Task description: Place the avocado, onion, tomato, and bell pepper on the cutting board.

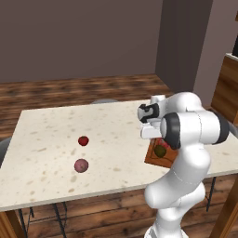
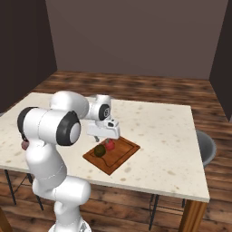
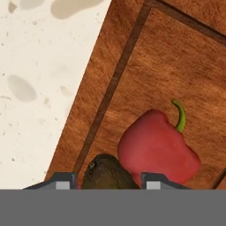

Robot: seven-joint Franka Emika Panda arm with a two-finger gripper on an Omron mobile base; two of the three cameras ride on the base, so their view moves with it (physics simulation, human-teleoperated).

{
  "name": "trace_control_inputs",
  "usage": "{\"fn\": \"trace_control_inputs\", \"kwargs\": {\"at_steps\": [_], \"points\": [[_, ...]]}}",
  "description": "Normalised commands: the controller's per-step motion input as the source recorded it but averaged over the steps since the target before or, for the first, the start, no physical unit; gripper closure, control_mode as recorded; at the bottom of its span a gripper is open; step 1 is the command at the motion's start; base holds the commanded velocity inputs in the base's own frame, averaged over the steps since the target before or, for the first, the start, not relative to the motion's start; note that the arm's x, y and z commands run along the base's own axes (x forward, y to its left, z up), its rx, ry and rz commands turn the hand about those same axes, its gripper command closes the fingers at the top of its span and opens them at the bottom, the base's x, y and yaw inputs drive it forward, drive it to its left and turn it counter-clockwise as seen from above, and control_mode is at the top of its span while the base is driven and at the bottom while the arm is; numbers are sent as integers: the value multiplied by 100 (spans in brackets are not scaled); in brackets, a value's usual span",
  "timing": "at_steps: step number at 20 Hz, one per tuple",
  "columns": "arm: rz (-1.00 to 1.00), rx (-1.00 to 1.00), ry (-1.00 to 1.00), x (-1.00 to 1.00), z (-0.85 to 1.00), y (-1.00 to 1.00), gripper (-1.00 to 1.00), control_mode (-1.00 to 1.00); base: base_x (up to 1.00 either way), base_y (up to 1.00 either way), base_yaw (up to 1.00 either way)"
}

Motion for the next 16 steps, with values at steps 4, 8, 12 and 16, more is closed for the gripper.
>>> {"fn": "trace_control_inputs", "kwargs": {"at_steps": [4, 8, 12, 16], "points": [[0, 0, 0, -29, -13, -1, -100, -100, 0, 0, 0], [0, 0, -2, -20, -1, 0, -100, -100, 0, 0, 0], [2, 3, -12, -19, 49, 0, -100, -100, 0, 0, 0], [8, 5, -11, -23, 92, 8, -100, -100, 0, 0, 0]]}}
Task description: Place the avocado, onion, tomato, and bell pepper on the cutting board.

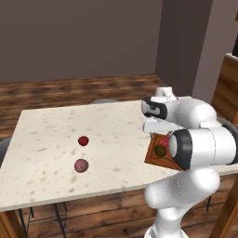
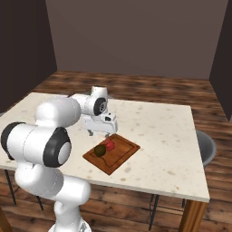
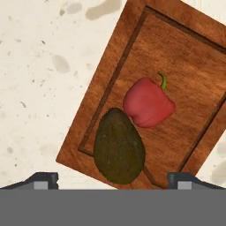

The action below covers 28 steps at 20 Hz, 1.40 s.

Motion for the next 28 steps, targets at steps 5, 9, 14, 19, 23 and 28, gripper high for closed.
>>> {"fn": "trace_control_inputs", "kwargs": {"at_steps": [5, 9, 14, 19, 23, 28], "points": [[10, 1, -2, -24, 77, 36, -100, -100, 0, 0, 0], [6, 0, 1, -30, 35, 70, -100, -100, 0, 0, 0], [2, 0, 1, -29, 27, 57, -100, -100, 0, 0, 0], [3, 4, 0, -15, 18, 47, -100, -100, 0, 0, 0], [0, 1, -1, -9, 12, 54, -100, -100, 0, 0, 0], [0, 0, 0, -11, 1, 48, -100, -100, 0, 0, 0]]}}
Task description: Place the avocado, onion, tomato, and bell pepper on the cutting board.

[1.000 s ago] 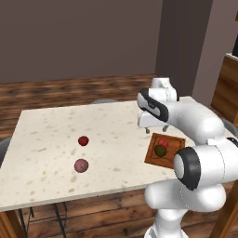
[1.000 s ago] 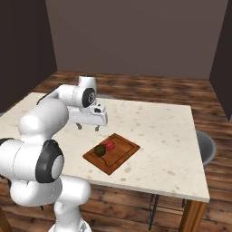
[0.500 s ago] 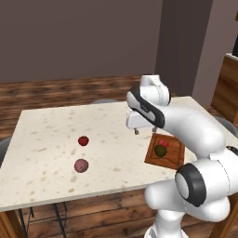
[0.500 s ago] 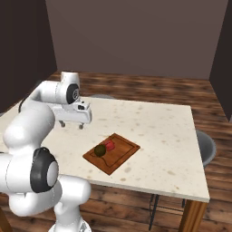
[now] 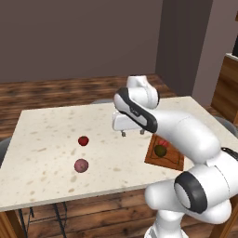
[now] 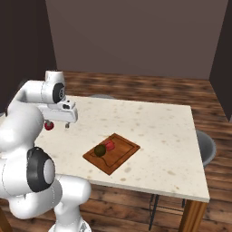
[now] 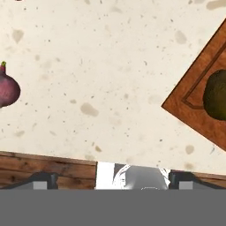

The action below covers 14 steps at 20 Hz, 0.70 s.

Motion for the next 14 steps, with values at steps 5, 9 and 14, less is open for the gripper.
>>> {"fn": "trace_control_inputs", "kwargs": {"at_steps": [5, 9, 14], "points": [[0, 0, 0, -13, 0, 60, -100, -100, 0, 0, 0], [3, 0, 0, -3, 0, 51, -100, -100, 0, 0, 0], [6, 0, 0, 4, -1, 57, -100, -100, 0, 0, 0]]}}
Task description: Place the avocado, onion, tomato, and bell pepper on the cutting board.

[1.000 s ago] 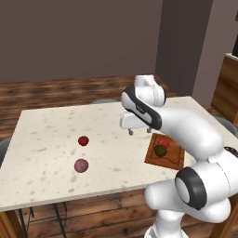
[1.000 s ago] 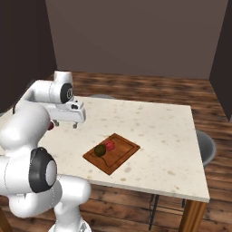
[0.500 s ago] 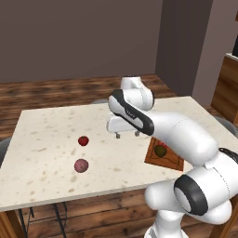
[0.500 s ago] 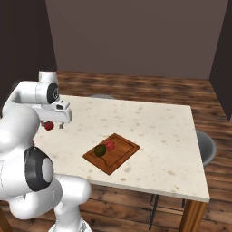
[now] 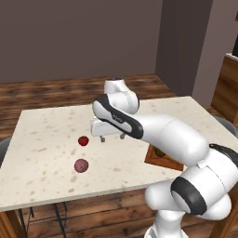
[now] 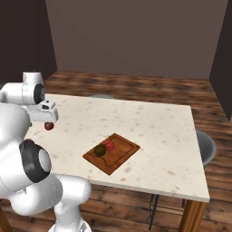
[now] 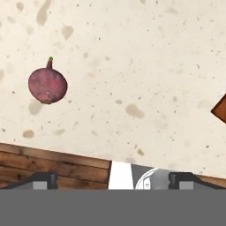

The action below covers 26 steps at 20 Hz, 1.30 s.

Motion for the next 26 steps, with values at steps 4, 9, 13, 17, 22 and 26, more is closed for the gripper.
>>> {"fn": "trace_control_inputs", "kwargs": {"at_steps": [4, 9, 13, 17, 22, 26], "points": [[7, 0, 0, 19, -6, 66, -100, -100, 0, 0, 0], [11, 0, -1, 17, -17, 41, -100, -100, 0, 0, 0], [14, 0, -5, 0, -23, 31, -100, -100, 0, 0, 0], [13, 0, -2, 5, -17, 37, -100, -100, 0, 0, 0], [8, 0, -2, 11, -14, 18, -100, -100, 0, 0, 0], [2, 0, 0, 21, -22, 15, -100, -100, 0, 0, 0]]}}
